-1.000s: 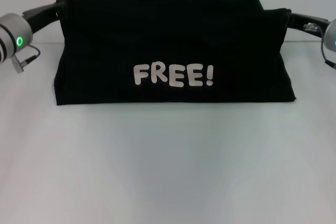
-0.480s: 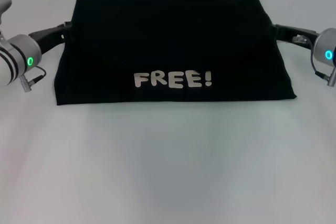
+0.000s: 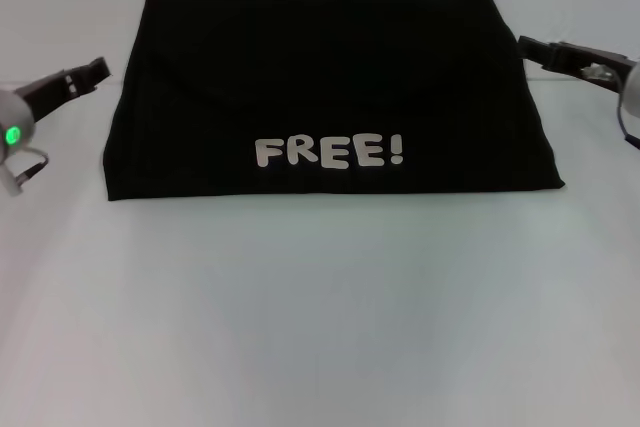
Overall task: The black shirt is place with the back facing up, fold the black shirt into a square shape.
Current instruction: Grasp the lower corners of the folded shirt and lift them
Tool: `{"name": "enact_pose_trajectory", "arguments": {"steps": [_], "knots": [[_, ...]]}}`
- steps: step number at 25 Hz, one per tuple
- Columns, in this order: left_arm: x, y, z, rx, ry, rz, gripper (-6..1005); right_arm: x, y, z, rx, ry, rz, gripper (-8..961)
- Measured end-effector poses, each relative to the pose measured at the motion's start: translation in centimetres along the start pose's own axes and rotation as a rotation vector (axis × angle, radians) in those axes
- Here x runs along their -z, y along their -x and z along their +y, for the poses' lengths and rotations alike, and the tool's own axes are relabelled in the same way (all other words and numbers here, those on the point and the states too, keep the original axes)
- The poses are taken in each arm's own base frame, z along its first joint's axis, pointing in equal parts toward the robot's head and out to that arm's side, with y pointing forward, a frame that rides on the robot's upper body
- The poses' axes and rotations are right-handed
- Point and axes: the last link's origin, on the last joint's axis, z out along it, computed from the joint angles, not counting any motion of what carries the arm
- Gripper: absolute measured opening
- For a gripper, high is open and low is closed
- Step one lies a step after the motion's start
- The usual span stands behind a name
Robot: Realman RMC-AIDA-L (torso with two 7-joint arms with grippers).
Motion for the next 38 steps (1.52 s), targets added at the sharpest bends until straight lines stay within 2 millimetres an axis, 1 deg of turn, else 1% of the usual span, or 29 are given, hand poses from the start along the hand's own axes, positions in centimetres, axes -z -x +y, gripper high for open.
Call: {"name": "enact_pose_trajectory", "arguments": {"steps": [3, 6, 9, 12, 16, 19, 22, 25, 28, 38], "knots": [[1.7, 0.7, -1.3, 0.105, 0.084, -0.007, 521, 1.4, -0.1, -0.7, -0.038, 0.084, -0.014, 675], [3.5, 1.7, -1.8, 0.151, 0.181, -0.011, 649, 3.2, -0.7, -1.7, -0.098, 0.165, -0.028, 678], [5.1, 3.2, -1.9, 0.167, 0.239, -0.045, 788, 5.0, -1.3, -2.7, -0.154, 0.219, -0.038, 681], [6.0, 4.1, -2.1, 0.154, 0.269, -0.098, 877, 6.2, -2.0, -3.5, -0.186, 0.24, -0.025, 684], [6.8, 4.8, -2.3, 0.119, 0.277, -0.146, 877, 7.0, -3.0, -3.6, -0.162, 0.277, 0.033, 685], [6.3, 5.1, -2.3, 0.088, 0.25, -0.18, 877, 7.0, -3.7, -3.1, -0.134, 0.303, 0.093, 684], [5.4, 5.3, -2.1, 0.056, 0.201, -0.201, 876, 6.9, -4.0, -2.8, -0.127, 0.31, 0.114, 684], [4.6, 5.7, -1.7, 0.024, 0.164, -0.218, 876, 6.7, -4.0, -2.6, -0.127, 0.308, 0.113, 684], [4.2, 5.9, -1.3, 0.001, 0.161, -0.232, 876, 6.4, -4.0, -2.4, -0.124, 0.303, 0.111, 685], [4.0, 6.5, -0.3, -0.04, 0.187, -0.263, 876, 6.4, -4.0, -2.5, -0.129, 0.292, 0.109, 686]]}}
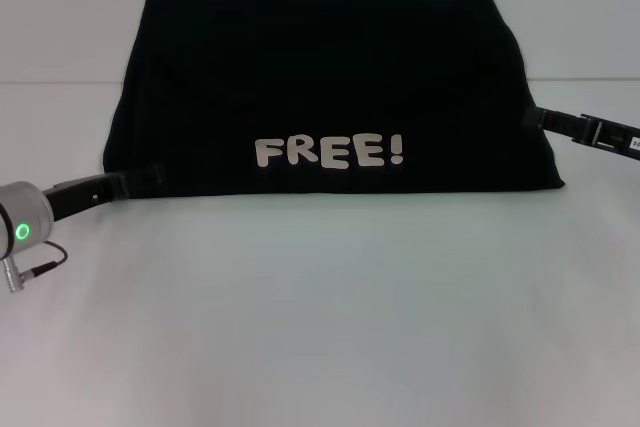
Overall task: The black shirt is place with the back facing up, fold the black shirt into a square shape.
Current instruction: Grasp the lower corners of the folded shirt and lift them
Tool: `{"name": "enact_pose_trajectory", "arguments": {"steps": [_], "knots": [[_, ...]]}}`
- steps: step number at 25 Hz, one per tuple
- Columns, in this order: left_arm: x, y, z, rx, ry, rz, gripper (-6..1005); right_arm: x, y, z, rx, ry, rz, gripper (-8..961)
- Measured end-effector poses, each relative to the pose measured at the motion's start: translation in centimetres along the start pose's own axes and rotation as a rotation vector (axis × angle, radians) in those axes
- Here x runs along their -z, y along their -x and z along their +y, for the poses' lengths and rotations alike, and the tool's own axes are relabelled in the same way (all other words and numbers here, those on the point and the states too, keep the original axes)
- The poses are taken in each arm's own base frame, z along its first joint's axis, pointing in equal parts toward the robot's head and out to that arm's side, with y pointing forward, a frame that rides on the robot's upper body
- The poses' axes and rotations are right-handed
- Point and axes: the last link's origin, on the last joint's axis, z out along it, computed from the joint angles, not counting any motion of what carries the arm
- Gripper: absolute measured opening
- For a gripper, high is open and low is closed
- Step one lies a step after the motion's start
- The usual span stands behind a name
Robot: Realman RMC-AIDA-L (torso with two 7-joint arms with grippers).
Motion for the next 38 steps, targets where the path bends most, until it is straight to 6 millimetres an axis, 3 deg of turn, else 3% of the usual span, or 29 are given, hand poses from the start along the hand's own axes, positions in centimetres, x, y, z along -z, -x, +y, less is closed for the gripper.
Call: {"name": "enact_pose_trajectory", "arguments": {"steps": [14, 20, 25, 31, 38], "knots": [[0.2, 0.4, -0.2, -0.01, -0.004, -0.012, 846, 0.0, 0.0, 0.0, -0.001, 0.002, -0.003, 685], [0.2, 0.5, -0.3, -0.019, -0.011, -0.021, 621, 0.0, 0.0, 0.1, -0.004, 0.004, -0.004, 686], [0.2, 0.5, -0.3, -0.023, -0.012, -0.02, 369, 0.0, 0.0, 0.1, -0.004, 0.006, -0.002, 685], [0.1, 0.3, -0.4, -0.04, -0.027, -0.029, 162, 0.0, 0.0, 0.0, -0.006, 0.003, -0.005, 682], [0.3, -0.6, -0.5, -0.042, -0.016, -0.017, 18, 0.3, 0.1, -0.5, 0.004, -0.016, 0.011, 679]]}}
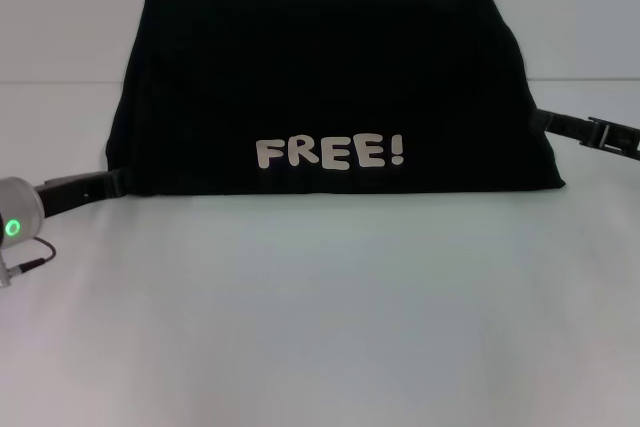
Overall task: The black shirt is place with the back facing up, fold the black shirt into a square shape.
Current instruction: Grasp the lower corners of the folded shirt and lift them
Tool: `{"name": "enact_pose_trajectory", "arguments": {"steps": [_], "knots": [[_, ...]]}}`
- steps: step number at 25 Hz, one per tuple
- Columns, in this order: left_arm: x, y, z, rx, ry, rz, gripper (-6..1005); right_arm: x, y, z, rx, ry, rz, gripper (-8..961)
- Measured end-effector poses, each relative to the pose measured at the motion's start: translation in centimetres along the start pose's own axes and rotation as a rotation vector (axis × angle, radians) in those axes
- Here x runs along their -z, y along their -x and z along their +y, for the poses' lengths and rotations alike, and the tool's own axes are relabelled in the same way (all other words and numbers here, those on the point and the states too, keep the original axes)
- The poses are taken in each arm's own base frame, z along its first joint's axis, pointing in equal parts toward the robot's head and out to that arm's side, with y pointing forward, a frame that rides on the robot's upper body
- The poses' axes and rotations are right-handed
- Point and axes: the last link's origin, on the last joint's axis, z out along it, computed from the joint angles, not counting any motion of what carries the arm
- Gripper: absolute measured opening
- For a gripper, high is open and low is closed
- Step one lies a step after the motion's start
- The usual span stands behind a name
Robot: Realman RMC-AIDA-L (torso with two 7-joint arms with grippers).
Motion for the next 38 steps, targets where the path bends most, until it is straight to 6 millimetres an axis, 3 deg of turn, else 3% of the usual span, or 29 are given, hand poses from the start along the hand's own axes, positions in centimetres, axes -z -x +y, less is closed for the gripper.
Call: {"name": "enact_pose_trajectory", "arguments": {"steps": [7, 15, 25, 38], "knots": [[1.0, -0.9, -0.1, -0.002, 0.049, -0.001, 0, 0.4, 1.1, -1.6, 0.003, -0.122, 0.11, 676], [1.0, -0.8, -0.3, -0.02, 0.036, -0.024, 0, -0.9, 2.0, -1.7, 0.073, -0.224, 0.183, 673], [1.0, -0.8, -0.2, -0.019, 0.037, -0.025, 0, -3.0, -0.3, -0.3, 0.096, -0.216, 0.238, 669], [0.9, -0.8, -0.2, -0.023, 0.032, -0.026, 1, -2.9, -1.2, -0.7, 0.094, -0.24, 0.251, 671]]}}
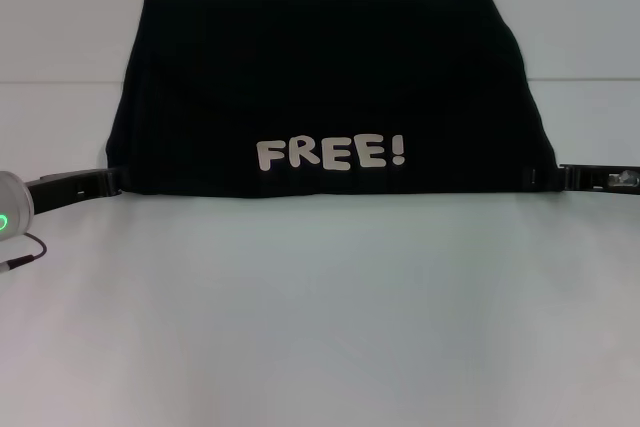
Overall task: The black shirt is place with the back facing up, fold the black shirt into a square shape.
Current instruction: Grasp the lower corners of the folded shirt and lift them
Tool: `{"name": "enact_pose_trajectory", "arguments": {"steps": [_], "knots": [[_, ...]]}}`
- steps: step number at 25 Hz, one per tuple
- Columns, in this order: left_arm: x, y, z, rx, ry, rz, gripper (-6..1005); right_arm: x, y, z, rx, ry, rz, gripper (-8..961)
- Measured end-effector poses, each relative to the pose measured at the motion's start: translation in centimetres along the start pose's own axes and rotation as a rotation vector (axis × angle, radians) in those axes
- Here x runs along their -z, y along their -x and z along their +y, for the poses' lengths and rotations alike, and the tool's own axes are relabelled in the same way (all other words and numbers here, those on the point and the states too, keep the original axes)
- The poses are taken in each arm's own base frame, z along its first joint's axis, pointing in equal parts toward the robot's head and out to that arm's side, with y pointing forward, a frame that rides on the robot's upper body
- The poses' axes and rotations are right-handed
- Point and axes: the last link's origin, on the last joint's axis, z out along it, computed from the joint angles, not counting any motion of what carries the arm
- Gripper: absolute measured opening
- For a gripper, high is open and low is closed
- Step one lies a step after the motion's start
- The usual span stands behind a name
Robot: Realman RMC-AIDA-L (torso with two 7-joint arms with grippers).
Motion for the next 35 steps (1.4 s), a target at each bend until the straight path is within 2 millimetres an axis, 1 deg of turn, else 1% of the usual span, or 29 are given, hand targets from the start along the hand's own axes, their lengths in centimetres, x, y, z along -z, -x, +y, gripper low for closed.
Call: {"name": "enact_pose_trajectory", "arguments": {"steps": [5, 11, 22, 24, 30, 32, 34, 35], "knots": [[0.0, 0.0, 0.0, 0.0, 0.0, 0.0, 1, 0.0, 0.0, 0.1, 0.01, -0.001, 0.004, 650], [0.0, 0.0, 0.0, 0.0, 0.0, 0.0, 1, -0.1, 0.1, 0.2, 0.005, 0.005, 0.008, 463], [-0.1, -0.1, 0.1, -0.001, 0.002, 0.0, 1, -0.1, 0.0, 0.1, 0.01, -0.001, 0.007, 227], [-0.1, -0.1, 0.1, -0.001, 0.002, 0.0, 1, -0.1, -0.1, 0.0, 0.008, -0.005, 0.007, 4], [0.5, 0.0, 0.1, 0.034, 0.033, 0.0, 0, 0.5, -0.7, -0.5, 0.009, 0.009, 0.011, -1], [1.2, 0.1, 0.1, 0.059, 0.064, -0.006, 1, 0.9, -1.1, -0.6, 0.01, 0.036, 0.011, -1], [2.3, 0.2, 0.2, 0.091, 0.109, -0.007, 1, 1.5, -1.6, -0.8, 0.004, 0.066, 0.007, -2], [3.3, 0.4, 0.2, 0.113, 0.144, -0.003, 1, 1.9, -1.9, -1.0, 0.002, 0.075, 0.005, -2]]}}
